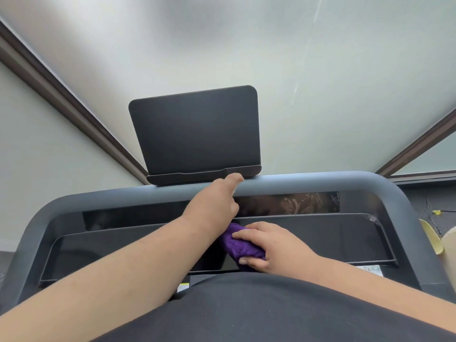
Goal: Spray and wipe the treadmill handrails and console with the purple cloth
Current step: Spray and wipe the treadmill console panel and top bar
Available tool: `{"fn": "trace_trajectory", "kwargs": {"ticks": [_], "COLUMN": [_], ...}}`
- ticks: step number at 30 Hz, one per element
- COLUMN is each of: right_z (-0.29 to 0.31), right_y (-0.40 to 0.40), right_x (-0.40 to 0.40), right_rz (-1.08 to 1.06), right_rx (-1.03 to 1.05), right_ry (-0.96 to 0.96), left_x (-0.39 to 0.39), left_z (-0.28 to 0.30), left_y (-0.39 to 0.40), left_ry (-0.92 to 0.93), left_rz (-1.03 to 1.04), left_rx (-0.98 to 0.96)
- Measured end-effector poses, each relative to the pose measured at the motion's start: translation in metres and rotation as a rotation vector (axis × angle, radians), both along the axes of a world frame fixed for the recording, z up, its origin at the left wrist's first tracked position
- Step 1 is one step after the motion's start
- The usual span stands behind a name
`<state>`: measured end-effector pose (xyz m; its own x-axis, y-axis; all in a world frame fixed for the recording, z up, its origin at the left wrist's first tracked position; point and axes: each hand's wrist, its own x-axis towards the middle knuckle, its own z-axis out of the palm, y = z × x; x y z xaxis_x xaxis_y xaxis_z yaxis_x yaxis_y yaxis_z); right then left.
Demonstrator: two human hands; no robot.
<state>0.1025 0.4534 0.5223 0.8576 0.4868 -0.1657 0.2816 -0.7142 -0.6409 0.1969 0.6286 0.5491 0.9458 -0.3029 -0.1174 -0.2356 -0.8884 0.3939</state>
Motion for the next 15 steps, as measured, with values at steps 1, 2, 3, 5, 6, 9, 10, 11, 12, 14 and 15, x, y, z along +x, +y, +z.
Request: {"fn": "trace_trajectory", "kwargs": {"ticks": [1, 2, 3, 5, 6, 9, 10, 11, 12, 14, 15], "right_z": [0.001, 0.001, 0.0, -0.002, -0.003, -0.003, -0.003, -0.003, -0.002, -0.001, 0.0], "right_y": [0.001, 0.002, 0.003, 0.005, 0.008, 0.022, 0.028, 0.033, 0.038, 0.045, 0.048], "right_x": [0.001, 0.003, 0.006, 0.012, 0.016, 0.025, 0.027, 0.03, 0.032, 0.035, 0.036], "right_rz": [0.0, 0.002, 0.008, 0.027, 0.045, 0.096, 0.11, 0.126, 0.139, 0.153, 0.154], "right_rx": [0.009, 0.018, 0.026, 0.035, 0.034, 0.025, 0.027, 0.026, 0.023, 0.008, 0.0], "right_ry": [-0.004, -0.012, -0.019, -0.034, -0.042, -0.052, -0.054, -0.057, -0.062, -0.063, -0.058], "left_x": [-0.004, -0.008, -0.012, -0.02, -0.024, -0.028, -0.027, -0.024, -0.019, -0.011, -0.008], "left_z": [-0.002, -0.004, -0.005, -0.008, -0.009, -0.007, -0.007, -0.007, -0.007, -0.007, -0.006], "left_y": [0.009, 0.021, 0.036, 0.066, 0.084, 0.131, 0.143, 0.152, 0.159, 0.164, 0.163], "left_ry": [-0.007, -0.015, -0.025, -0.04, -0.034, 0.012, 0.026, 0.04, 0.051, 0.056, 0.051], "left_rz": [0.038, 0.081, 0.127, 0.233, 0.297, 0.455, 0.484, 0.504, 0.519, 0.543, 0.547], "left_rx": [-0.04, -0.075, -0.096, -0.1, -0.096, -0.071, -0.056, -0.041, -0.028, -0.017, -0.025]}}
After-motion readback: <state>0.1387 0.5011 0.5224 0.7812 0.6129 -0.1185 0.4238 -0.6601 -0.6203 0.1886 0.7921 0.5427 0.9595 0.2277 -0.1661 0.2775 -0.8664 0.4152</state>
